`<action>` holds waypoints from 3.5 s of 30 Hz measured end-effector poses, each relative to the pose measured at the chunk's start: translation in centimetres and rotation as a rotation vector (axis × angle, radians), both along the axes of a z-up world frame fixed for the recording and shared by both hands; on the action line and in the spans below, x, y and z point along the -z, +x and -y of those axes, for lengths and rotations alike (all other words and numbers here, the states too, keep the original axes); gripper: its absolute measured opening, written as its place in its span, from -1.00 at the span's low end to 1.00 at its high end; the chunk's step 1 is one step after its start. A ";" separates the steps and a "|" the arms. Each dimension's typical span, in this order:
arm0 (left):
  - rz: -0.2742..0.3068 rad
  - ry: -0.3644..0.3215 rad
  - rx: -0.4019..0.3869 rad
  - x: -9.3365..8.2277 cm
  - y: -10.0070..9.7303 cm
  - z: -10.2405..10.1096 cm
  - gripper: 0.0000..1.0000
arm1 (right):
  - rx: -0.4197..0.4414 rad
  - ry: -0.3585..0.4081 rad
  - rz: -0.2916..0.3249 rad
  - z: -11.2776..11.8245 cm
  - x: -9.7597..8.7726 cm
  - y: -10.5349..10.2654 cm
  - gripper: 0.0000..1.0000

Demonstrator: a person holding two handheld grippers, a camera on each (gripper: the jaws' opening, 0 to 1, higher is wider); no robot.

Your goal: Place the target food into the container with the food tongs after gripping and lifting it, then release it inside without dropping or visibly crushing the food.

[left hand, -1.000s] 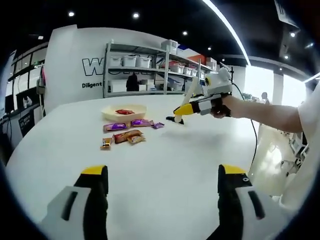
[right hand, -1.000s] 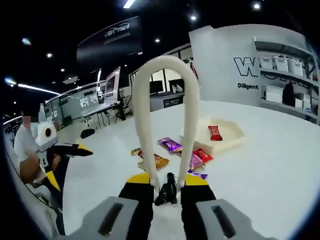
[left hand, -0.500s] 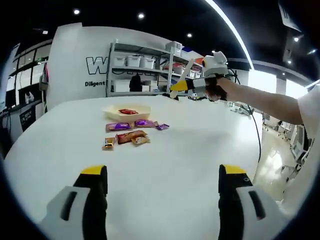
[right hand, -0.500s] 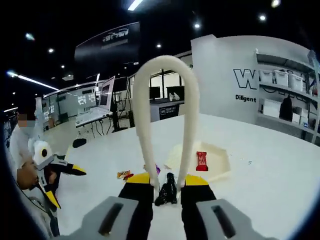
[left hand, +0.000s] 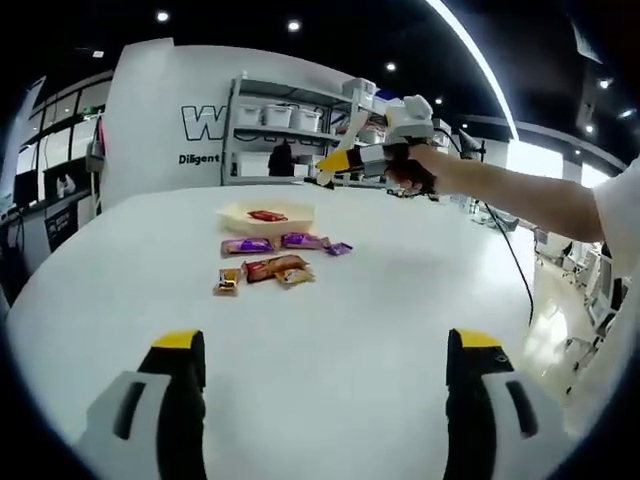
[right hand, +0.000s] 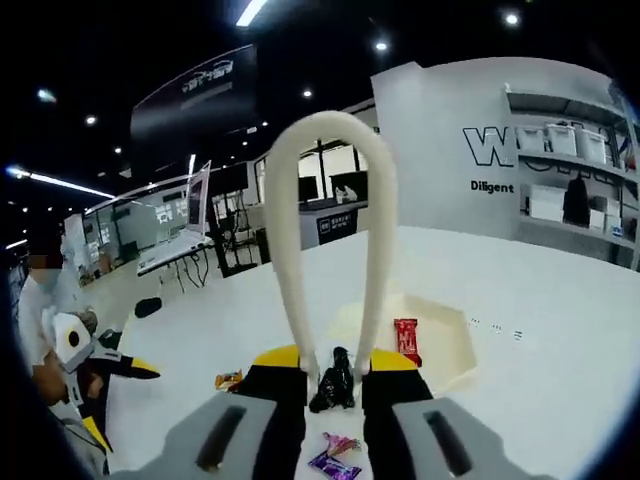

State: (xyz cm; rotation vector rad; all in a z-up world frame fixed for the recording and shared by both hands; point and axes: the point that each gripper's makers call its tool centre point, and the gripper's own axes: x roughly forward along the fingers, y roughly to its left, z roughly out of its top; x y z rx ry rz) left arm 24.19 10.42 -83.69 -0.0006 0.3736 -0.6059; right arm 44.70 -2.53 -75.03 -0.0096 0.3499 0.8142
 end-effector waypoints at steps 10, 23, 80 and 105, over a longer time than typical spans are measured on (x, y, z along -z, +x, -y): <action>0.054 0.066 -0.018 -0.4 0.8 -1.0 0.99 | 0.070 0.039 -0.044 0.5 1.4 4.9 -0.75; 0.047 0.063 -0.026 0.0 0.9 -1.0 0.99 | 0.167 -0.075 -0.035 1.2 4.5 10.0 -0.74; 0.013 0.026 0.004 0.8 0.3 -0.1 0.92 | 0.152 0.026 -0.065 2.0 2.4 5.3 -0.67; 0.043 0.003 -0.032 -0.9 -2.4 -0.6 0.89 | -0.088 -0.058 -0.161 1.5 8.0 -3.1 -0.66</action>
